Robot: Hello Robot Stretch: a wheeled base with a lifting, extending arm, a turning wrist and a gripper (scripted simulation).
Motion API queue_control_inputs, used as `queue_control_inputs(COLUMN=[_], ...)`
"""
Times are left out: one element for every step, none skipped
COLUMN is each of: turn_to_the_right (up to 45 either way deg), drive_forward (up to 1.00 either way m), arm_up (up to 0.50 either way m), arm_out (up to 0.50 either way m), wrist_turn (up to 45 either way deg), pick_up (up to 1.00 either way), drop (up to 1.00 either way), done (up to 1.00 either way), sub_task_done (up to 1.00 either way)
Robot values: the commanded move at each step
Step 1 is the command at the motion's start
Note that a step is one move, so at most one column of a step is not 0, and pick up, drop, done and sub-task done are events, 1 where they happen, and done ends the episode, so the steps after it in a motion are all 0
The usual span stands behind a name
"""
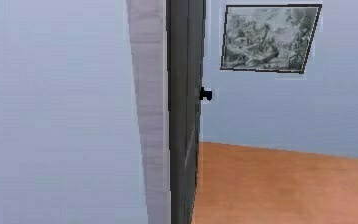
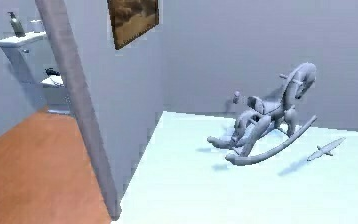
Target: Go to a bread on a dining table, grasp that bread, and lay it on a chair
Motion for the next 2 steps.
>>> queue_control_inputs(turn_to_the_right=[39.0,0.0], drive_forward=[0.00,1.00], arm_up=[0.00,0.00], arm_out=[0.00,0.00], wrist_turn=[0.0,0.0], pick_up=[0.00,0.00], drop=[0.00,0.00], done=[0.00,0.00], sub_task_done=[0.00,0.00])
